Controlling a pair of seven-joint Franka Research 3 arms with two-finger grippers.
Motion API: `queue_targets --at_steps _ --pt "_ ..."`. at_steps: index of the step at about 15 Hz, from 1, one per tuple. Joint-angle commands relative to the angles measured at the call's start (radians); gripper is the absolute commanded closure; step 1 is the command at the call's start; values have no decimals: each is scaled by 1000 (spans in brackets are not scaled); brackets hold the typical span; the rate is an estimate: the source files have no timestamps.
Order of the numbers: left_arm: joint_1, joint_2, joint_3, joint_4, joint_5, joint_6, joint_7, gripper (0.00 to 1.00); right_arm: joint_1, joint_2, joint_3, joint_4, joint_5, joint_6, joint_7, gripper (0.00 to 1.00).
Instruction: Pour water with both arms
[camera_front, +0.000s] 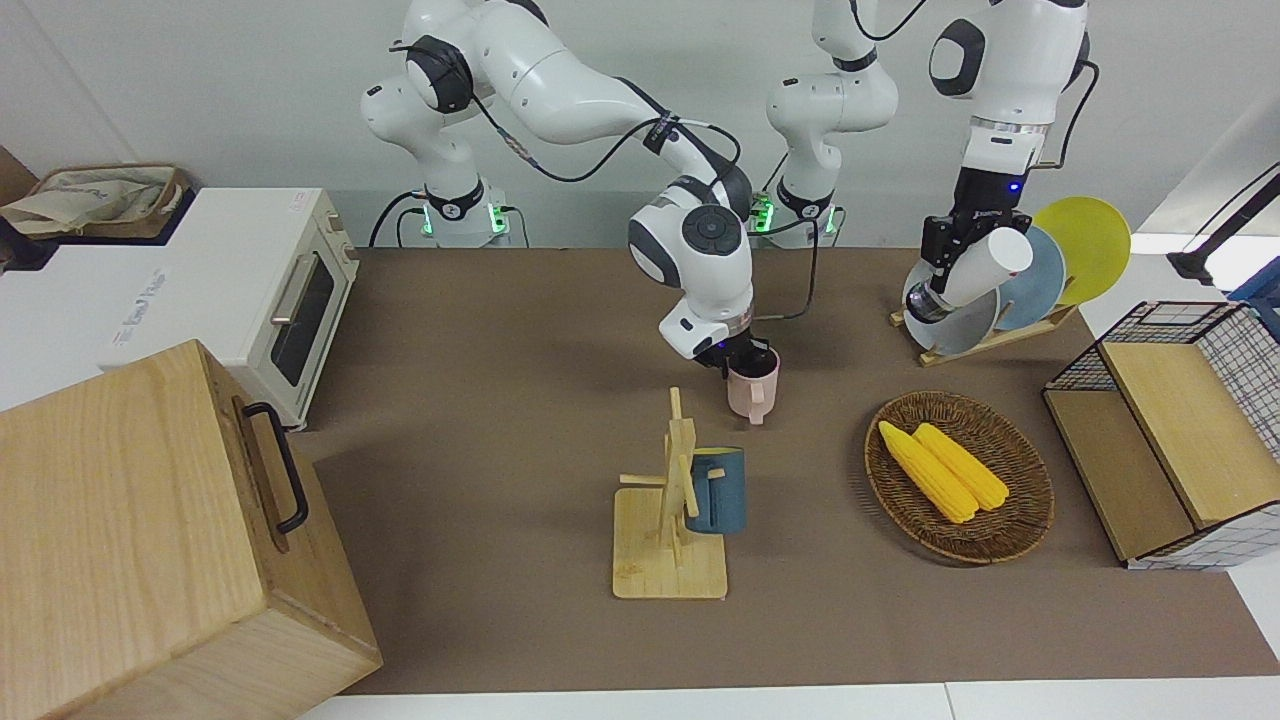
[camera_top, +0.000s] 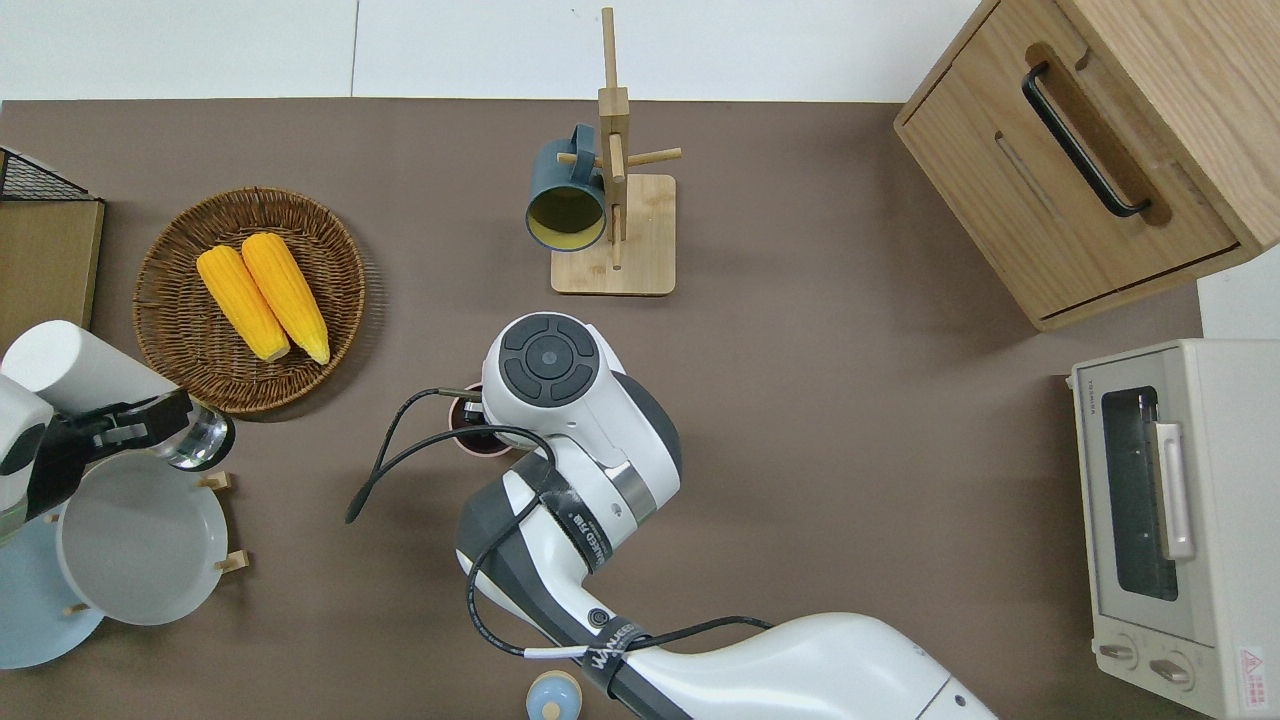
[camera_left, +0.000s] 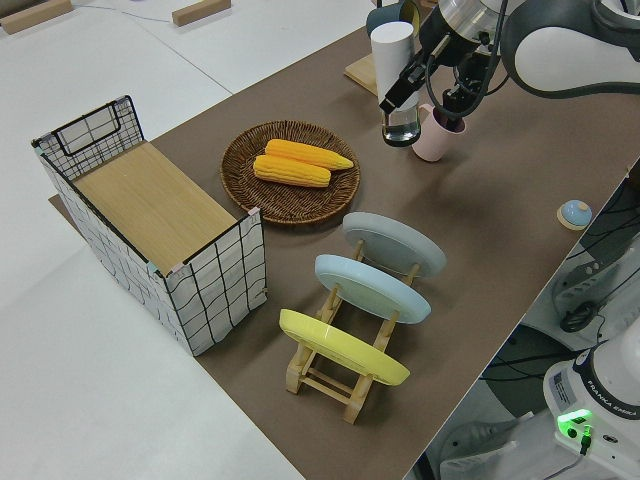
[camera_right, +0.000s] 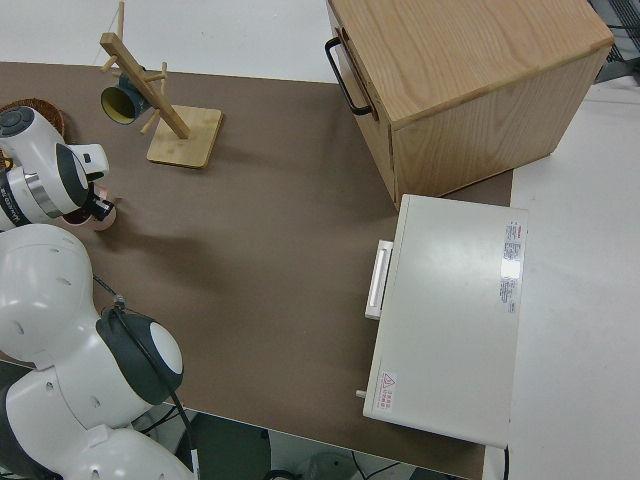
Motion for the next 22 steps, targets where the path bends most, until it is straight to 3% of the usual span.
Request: queue_targets --at_steps 1,7,13,18,22 --pt "-14 -41 3 -22 30 25 -27 957 6 19 -3 25 0 3 7 9" --pt "-14 -39 3 -27 30 24 -27 957 -11 -3 -6 26 -22 -57 7 9" --pt "-24 -42 -19 -50 30 21 -27 957 -86 -133 -11 25 -20 -170 -18 9" --pt "-47 -82 -42 -102 27 4 -27 957 -208 -245 -8 23 -9 -287 -186 9" --pt "-101 -116 -42 -155 16 1 -25 957 -302 -302 -11 10 -23 -353 -352 7"
